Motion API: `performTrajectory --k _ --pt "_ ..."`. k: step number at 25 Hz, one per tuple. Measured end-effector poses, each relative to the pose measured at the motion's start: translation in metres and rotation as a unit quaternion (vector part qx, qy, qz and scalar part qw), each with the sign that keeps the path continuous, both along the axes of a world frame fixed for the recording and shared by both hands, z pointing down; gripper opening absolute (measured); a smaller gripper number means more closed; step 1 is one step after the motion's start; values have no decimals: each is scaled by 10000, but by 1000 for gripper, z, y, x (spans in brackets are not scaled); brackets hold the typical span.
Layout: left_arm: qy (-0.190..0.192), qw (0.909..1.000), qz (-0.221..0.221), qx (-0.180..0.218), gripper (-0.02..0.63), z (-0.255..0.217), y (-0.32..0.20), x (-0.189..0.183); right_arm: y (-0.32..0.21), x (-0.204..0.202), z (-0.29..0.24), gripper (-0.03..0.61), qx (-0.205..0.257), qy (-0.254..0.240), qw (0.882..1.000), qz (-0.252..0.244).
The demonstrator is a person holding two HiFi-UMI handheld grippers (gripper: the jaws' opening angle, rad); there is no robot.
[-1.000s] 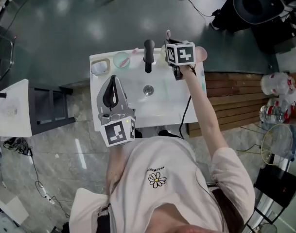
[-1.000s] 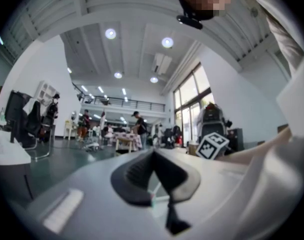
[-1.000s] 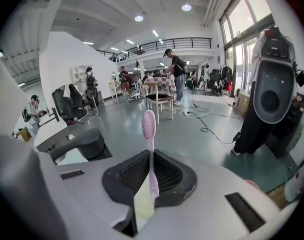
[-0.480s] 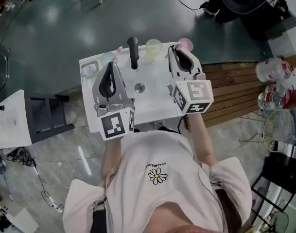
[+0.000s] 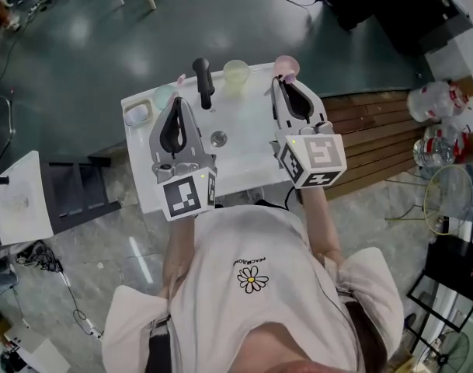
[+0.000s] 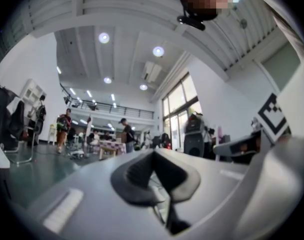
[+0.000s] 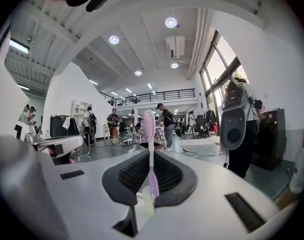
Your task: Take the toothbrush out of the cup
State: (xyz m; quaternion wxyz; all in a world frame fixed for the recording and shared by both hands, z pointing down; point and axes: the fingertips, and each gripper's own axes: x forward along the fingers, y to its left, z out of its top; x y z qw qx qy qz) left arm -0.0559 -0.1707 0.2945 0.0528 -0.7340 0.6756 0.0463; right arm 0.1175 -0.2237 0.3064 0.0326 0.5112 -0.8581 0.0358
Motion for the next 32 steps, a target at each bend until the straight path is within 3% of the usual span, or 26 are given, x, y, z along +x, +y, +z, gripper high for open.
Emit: performTrajectory --k 3,6,11,15,20,25,32 --pt "14 10000 -65 -66 8 5 1 -5 -13 16 14 23 -239 354 9990 122" --pt "47 9998 -133 -119 8 8 3 -8 -24 42 57 23 -1089 779 9909 155" --pt "99 9995 -163 -242 8 18 5 -11 -16 91 164 23 -2831 1279 9497 395" --pt "140 9992 -159 -353 8 25 4 -11 -9 106 226 23 -3615 1391 9208 459" --pt "188 9987 -102 -457 8 33 1 -5 -19 111 266 25 -4104 1166 9024 613" --pt "172 9983 -89 -550 8 39 1 -2 -32 117 291 26 -4348 1299 8874 815" --pt "188 9976 -213 -638 8 46 2 -9 -36 120 302 28 -4331 1464 8838 993"
